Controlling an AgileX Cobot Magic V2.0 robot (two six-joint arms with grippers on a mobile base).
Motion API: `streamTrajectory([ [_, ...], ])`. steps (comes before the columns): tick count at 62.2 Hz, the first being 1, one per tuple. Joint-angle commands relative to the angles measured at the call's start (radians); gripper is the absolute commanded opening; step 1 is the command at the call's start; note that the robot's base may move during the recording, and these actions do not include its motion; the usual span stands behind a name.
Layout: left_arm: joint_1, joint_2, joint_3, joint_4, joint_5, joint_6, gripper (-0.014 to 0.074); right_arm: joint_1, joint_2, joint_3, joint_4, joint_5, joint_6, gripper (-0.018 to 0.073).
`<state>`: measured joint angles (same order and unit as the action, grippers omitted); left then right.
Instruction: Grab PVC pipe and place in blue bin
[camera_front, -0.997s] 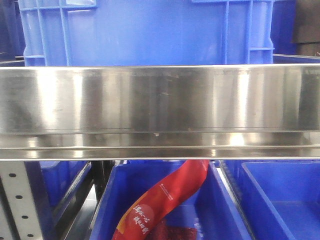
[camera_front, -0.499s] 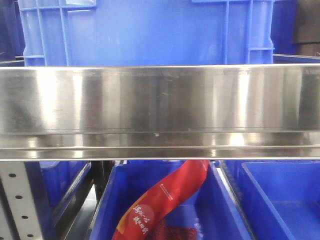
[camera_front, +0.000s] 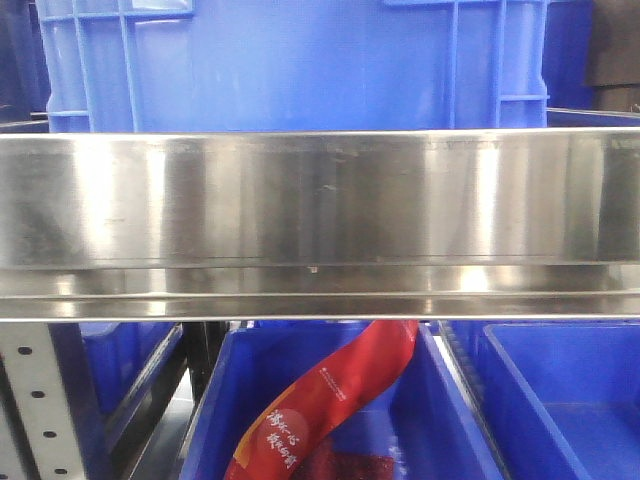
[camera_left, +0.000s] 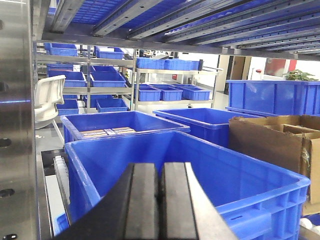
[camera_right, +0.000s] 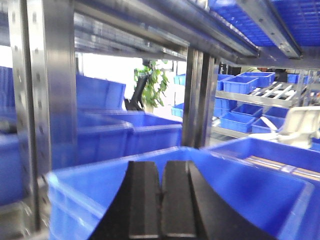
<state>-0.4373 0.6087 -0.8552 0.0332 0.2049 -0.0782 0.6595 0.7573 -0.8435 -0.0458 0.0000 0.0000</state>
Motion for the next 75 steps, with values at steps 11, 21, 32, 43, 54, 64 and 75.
streamTrajectory([
  [11,-0.004,-0.006,-0.003,0.003,-0.014,-0.004,-0.0111,-0.236,-0.139,0.2,0.121,-0.068,-0.068,-0.0168],
  [21,-0.004,-0.006,-0.003,0.003,-0.014,-0.004,-0.0111,-0.379,-0.238,0.382,0.144,-0.084,-0.066,-0.0168],
  [32,-0.004,-0.006,-0.003,0.003,-0.014,-0.004,-0.0111,-0.469,-0.369,0.608,0.259,-0.154,-0.066,-0.0168],
  [43,-0.004,-0.006,-0.003,0.003,-0.014,-0.004,-0.0111,-0.491,-0.498,0.761,0.272,-0.148,-0.065,-0.0168],
  [54,-0.004,-0.006,-0.003,0.003,-0.014,-0.004,-0.0111,-0.522,-0.641,0.844,0.267,-0.08,-0.063,-0.0168],
  [64,-0.004,-0.006,-0.003,0.003,-0.014,-0.004,-0.0111,-0.575,-0.729,0.844,0.145,0.0,-0.063,-0.0168],
  [75,-0.004,-0.006,-0.003,0.003,-0.014,-0.004,-0.0111,-0.604,-0.757,0.844,0.057,0.067,-0.06,-0.0168],
])
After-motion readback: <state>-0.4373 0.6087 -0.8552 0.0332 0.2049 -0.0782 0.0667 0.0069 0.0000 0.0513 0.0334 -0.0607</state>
